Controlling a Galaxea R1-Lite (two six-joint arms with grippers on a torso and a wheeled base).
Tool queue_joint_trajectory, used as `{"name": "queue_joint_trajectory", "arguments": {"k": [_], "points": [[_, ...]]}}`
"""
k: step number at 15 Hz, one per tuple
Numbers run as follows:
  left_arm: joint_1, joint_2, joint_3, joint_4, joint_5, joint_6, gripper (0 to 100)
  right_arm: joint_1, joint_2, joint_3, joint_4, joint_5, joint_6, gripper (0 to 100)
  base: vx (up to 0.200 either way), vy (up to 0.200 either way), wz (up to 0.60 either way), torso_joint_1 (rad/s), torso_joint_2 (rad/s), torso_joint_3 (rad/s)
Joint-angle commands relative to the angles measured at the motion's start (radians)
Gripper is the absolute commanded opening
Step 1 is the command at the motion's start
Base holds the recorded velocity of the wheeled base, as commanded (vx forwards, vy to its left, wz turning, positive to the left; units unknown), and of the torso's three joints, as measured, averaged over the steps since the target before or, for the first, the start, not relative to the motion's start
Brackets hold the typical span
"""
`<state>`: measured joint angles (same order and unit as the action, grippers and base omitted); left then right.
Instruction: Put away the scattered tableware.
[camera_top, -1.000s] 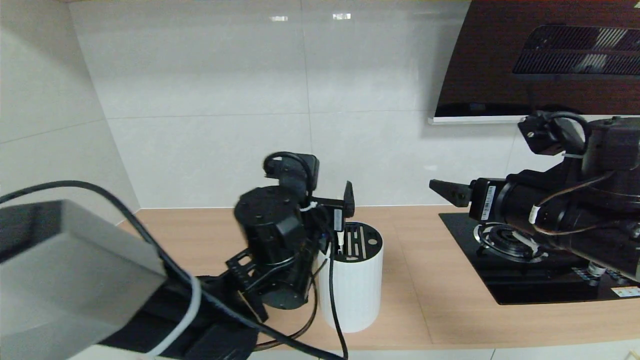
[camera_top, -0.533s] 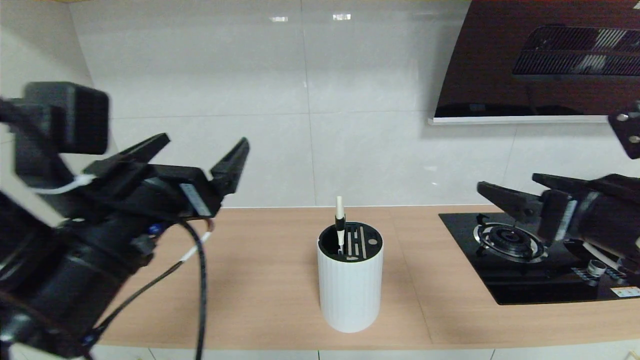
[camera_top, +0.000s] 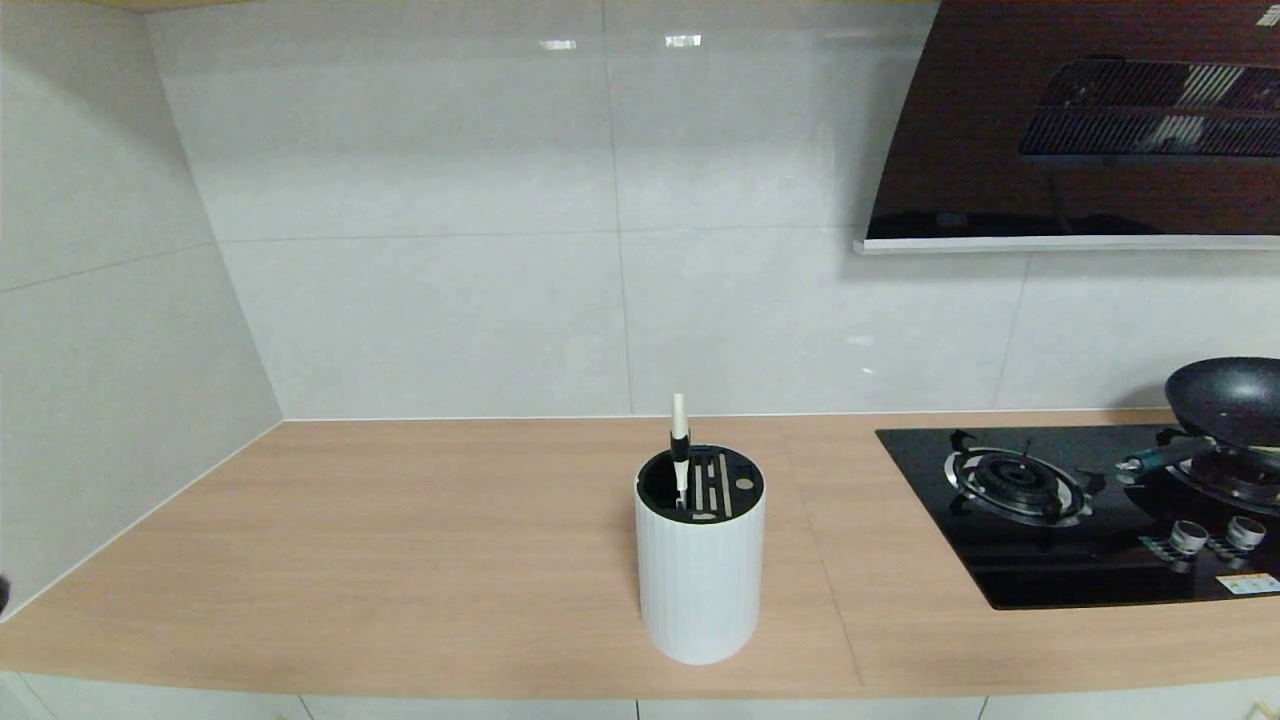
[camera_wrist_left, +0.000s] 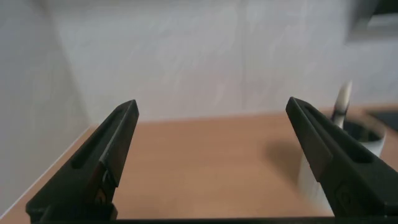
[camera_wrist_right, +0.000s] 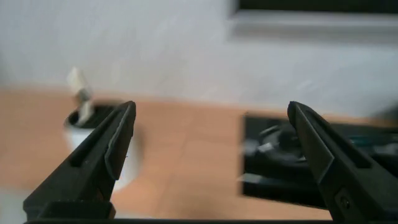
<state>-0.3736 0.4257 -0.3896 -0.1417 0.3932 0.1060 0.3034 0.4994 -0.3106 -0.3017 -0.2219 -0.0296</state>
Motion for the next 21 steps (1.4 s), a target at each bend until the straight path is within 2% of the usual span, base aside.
{"name": "queue_joint_trajectory", "arguments": {"k": [1, 2, 3, 4, 5, 6, 7, 9, 10, 11, 12, 14, 15, 16, 17, 18, 19, 21], "points": [[0.136, -0.280, 0.035, 0.128, -0.047, -0.011, 100, -0.141, -0.343, -0.005, 0.219, 0.019, -0.015, 100, 0.000, 0.000, 0.00, 0.000, 0.00, 0.000], [0.168, -0.329, 0.069, 0.139, -0.050, -0.011, 100, -0.148, -0.404, 0.012, 0.317, 0.030, -0.021, 100, 0.000, 0.000, 0.00, 0.000, 0.00, 0.000], [0.176, -0.331, 0.098, 0.128, -0.028, -0.023, 100, -0.171, -0.397, 0.039, 0.312, 0.013, -0.020, 100, 0.000, 0.000, 0.00, 0.000, 0.00, 0.000], [0.177, -0.331, 0.104, 0.113, 0.010, -0.077, 100, -0.202, -0.398, 0.077, 0.274, -0.008, -0.020, 100, 0.000, 0.000, 0.00, 0.000, 0.00, 0.000], [0.203, -0.331, 0.104, 0.113, 0.018, -0.095, 100, -0.219, -0.400, 0.123, 0.220, -0.014, -0.024, 100, 0.000, 0.000, 0.00, 0.000, 0.00, 0.000], [0.219, -0.331, 0.106, 0.113, 0.018, -0.095, 100, -0.245, -0.409, 0.140, 0.196, -0.013, -0.026, 100, 0.000, 0.000, 0.00, 0.000, 0.00, 0.000], [0.256, -0.331, 0.113, 0.113, 0.018, -0.095, 100, -0.319, -0.486, 0.189, 0.177, 0.032, -0.044, 100, 0.000, 0.000, 0.00, 0.000, 0.00, 0.000], [0.335, -0.357, 0.132, 0.128, 0.001, -0.094, 100, -0.310, -0.489, 0.278, 0.138, 0.016, -0.052, 100, 0.000, 0.000, 0.00, 0.000, 0.00, 0.000], [0.374, -0.403, 0.169, 0.148, -0.037, -0.080, 100, -0.310, -0.489, 0.311, 0.125, 0.013, -0.053, 100, 0.000, 0.000, 0.00, 0.000, 0.00, 0.000], [0.384, -0.417, 0.193, 0.149, -0.050, -0.072, 100, -0.310, -0.490, 0.311, 0.150, 0.016, -0.052, 100, 0.000, 0.000, 0.00, 0.000, 0.00, 0.000], [0.380, -0.426, 0.279, 0.132, -0.054, -0.069, 100, -0.310, -0.496, 0.311, 0.236, 0.013, -0.047, 100, 0.000, 0.000, 0.00, 0.000, 0.00, 0.000], [0.380, -0.426, 0.359, 0.128, -0.108, -0.069, 100, -0.308, -0.496, 0.311, 0.245, 0.016, -0.038, 100, 0.000, 0.000, 0.00, 0.000, 0.00, 0.000], [0.378, -0.426, 0.388, 0.116, -0.198, -0.068, 100, -0.308, -0.496, 0.311, 0.246, 0.041, -0.039, 100, 0.000, 0.000, 0.00, 0.000, 0.00, 0.000], [0.378, -0.426, 0.390, 0.111, -0.221, -0.071, 100, -0.306, -0.496, 0.311, 0.248, 0.062, -0.039, 100, 0.000, 0.000, 0.00, 0.000, 0.00, 0.000], [0.378, -0.426, 0.390, 0.106, -0.293, -0.071, 100, -0.306, -0.495, 0.311, 0.286, 0.170, -0.024, 100, 0.000, 0.000, 0.00, 0.000, 0.00, 0.000], [0.378, -0.426, 0.390, 0.116, -0.356, -0.063, 100, -0.306, -0.496, 0.309, 0.316, 0.184, -0.020, 100, 0.000, 0.000, 0.00, 0.000, 0.00, 0.000], [0.378, -0.424, 0.390, 0.146, -0.413, -0.040, 100, -0.306, -0.496, 0.311, 0.299, 0.182, -0.018, 100, 0.000, 0.000, 0.00, 0.000, 0.00, 0.000], [0.377, -0.424, 0.390, 0.145, -0.422, -0.045, 100, -0.306, -0.496, 0.311, 0.299, 0.182, 0.003, 100, 0.000, 0.000, 0.00, 0.000, 0.00, 0.000]]}}
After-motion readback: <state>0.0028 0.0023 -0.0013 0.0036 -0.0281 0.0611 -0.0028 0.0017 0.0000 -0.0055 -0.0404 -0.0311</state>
